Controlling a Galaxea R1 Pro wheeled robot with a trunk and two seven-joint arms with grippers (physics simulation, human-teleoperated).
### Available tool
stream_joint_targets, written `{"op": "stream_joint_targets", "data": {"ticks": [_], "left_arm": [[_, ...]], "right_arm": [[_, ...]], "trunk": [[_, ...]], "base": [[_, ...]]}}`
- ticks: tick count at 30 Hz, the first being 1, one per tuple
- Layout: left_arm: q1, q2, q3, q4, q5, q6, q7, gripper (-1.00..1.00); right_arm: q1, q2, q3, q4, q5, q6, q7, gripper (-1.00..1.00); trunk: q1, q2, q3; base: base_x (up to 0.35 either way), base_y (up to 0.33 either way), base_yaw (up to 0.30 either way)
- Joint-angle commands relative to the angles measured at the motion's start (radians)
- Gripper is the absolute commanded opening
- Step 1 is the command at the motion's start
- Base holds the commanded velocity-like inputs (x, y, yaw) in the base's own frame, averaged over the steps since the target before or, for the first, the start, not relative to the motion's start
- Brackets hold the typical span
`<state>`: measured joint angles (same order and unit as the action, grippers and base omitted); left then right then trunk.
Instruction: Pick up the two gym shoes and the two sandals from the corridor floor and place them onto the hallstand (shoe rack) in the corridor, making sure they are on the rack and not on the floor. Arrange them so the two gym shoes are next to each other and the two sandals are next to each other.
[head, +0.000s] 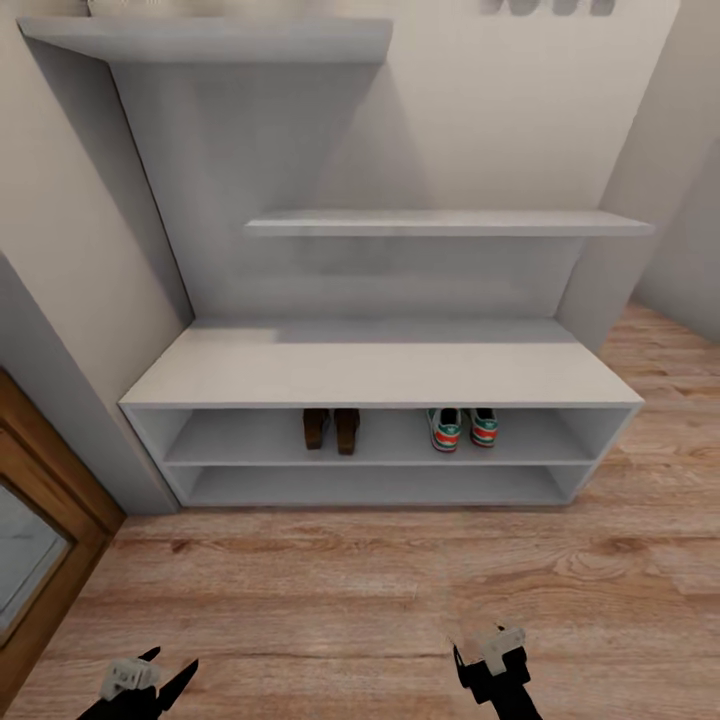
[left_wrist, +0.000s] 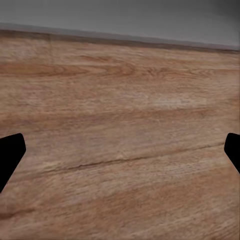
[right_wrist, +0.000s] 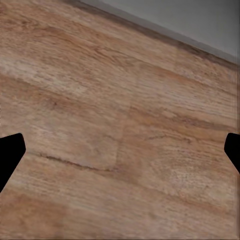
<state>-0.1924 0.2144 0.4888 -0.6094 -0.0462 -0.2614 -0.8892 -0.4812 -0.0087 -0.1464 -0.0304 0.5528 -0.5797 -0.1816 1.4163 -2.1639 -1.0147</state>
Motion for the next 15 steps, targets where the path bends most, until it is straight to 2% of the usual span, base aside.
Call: {"op": "stream_joint_targets", "data": {"ticks": [1, 7, 15], "left_arm": [[-0.001, -0.001, 0.007, 0.004, -0.005, -0.004, -0.004, 1.0], [-0.001, -0.001, 0.017, 0.03, -0.002, -0.007, -0.001, 1.0], [-0.001, -0.004, 0.019, 0.04, 0.0, -0.007, 0.006, 1.0]], "right_arm": [[0.005, -0.003, -0.007, 0.001, 0.011, -0.008, -0.003, 1.0], [0.028, -0.014, -0.008, 0.004, 0.011, -0.023, 0.032, 1.0], [0.041, -0.029, -0.021, 0.001, 0.003, -0.024, 0.174, 1.0]], "trunk": [[-0.004, 0.007, 0.002], [-0.027, 0.049, 0.021], [-0.058, 0.105, 0.046]], "base": [[0.0, 0.0, 0.0], [0.0, 0.0, 0.0], [0.0, 0.0, 0.0]]}}
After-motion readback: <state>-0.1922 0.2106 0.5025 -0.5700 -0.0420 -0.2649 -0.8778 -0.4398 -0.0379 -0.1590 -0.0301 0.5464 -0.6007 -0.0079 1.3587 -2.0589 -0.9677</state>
